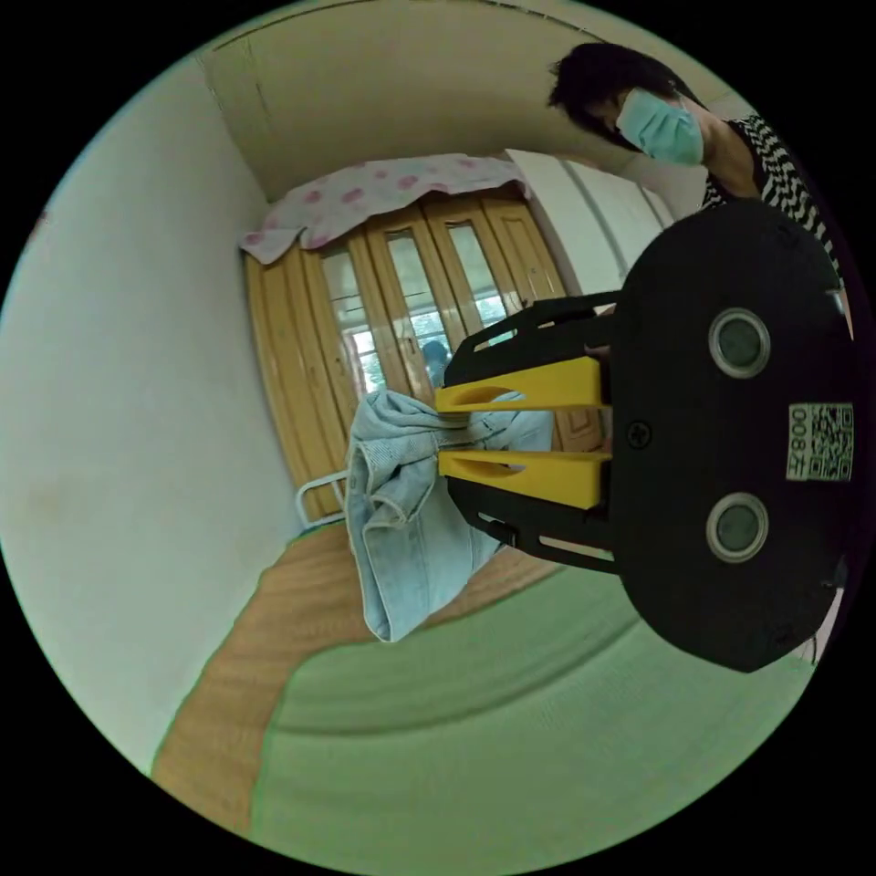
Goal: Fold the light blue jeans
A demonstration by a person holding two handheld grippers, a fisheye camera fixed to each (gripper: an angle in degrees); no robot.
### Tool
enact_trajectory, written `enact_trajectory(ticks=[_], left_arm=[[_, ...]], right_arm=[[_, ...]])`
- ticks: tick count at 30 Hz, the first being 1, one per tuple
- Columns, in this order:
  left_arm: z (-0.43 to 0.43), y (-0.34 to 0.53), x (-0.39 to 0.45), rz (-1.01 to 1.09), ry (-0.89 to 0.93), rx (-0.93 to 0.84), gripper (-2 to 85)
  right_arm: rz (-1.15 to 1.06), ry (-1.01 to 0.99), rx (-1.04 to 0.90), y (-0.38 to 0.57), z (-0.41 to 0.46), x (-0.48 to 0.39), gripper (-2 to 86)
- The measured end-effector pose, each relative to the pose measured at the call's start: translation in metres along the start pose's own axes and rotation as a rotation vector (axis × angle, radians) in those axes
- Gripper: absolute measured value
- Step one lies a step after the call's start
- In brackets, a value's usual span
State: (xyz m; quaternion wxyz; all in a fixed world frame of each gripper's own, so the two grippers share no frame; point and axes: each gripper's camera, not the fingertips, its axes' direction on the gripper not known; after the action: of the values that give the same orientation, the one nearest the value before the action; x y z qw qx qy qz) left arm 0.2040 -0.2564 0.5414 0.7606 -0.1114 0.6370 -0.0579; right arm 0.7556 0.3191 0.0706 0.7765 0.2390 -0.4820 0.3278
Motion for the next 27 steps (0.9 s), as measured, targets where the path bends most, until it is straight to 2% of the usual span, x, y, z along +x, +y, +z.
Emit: enact_trajectory(ticks=[4, 7, 9, 11, 14, 17, 25, 27], left_arm=[[0.130, -0.071, -0.021, 0.042, -0.004, -0.131, 6.8], [0.216, -0.107, -0.065, 0.041, -0.215, -0.266, 7.0], [0.265, -0.119, -0.116, -0.092, -0.434, -0.379, 6.7], [0.289, -0.127, -0.137, -0.112, -0.568, -0.414, 5.4], [0.312, -0.150, -0.147, -0.091, -0.522, -0.394, 2.8], [0.341, -0.174, -0.141, -0.065, -0.500, -0.384, 1.3], [0.417, -0.211, -0.099, 0.100, -0.576, -0.368, 0.2], [0.447, -0.219, -0.092, 0.138, -0.653, -0.405, 0.2]], right_arm=[[-0.004, 0.082, 0.119, -0.016, -0.072, 0.034, 1.4], [0.124, 0.195, 0.128, -0.003, -0.094, 0.098, 1.9], [0.244, 0.285, 0.081, 0.011, -0.091, 0.149, 2.4], [0.413, 0.340, -0.021, 0.030, -0.075, 0.209, 3.3], [0.409, 0.272, 0.020, 0.042, -0.072, 0.224, 4.2], [0.416, 0.305, 0.054, 0.047, -0.089, 0.222, 4.9], [0.358, 0.378, 0.141, 0.062, -0.130, 0.183, 1.4], [0.305, 0.434, 0.134, 0.051, -0.132, 0.169, 0.8]])
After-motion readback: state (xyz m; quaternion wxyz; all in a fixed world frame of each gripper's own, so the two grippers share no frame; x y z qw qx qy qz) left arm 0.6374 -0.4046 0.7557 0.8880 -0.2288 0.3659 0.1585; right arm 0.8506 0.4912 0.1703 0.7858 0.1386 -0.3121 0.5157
